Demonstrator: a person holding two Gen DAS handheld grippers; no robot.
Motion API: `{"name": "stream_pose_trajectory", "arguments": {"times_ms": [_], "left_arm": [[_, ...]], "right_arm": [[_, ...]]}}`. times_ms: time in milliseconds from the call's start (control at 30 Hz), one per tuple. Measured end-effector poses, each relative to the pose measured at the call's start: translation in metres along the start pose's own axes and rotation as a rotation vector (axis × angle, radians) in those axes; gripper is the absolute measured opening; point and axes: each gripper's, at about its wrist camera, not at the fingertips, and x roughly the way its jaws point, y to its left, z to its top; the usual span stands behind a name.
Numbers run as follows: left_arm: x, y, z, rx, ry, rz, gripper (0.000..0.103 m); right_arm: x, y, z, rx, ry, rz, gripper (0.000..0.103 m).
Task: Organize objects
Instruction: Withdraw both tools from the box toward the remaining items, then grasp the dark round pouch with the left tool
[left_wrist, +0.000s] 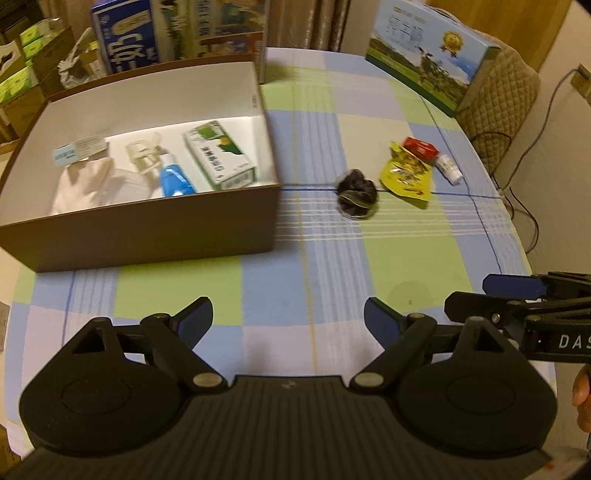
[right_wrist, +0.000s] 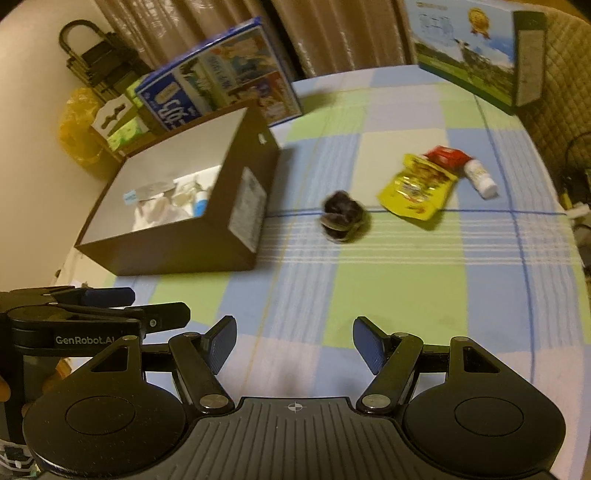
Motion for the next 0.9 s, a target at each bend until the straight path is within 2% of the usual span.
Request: {"name": "stream_pose_trajectory", "arguments": {"times_ms": [467,700,900], "left_arm": [[0.028,-0.058,0.011,0.078,0.034,-0.022,0.087],[0.044,-0.082,0.024,0.1,0.036,-0.034,0.087],[0.059,-0.096,0.036,0.113,0.036,-0.034,0.088]], "right_arm": [[-0.028,-0.07,-0.006,0.158,-0.037,-0.045,0.067],[-0.039,-0.102,-0.007,0.213,-0.112,-0.085,0.067],[-0.043,-0.124,-0.001,0.205,-0.167,-0.137,0.067]]}}
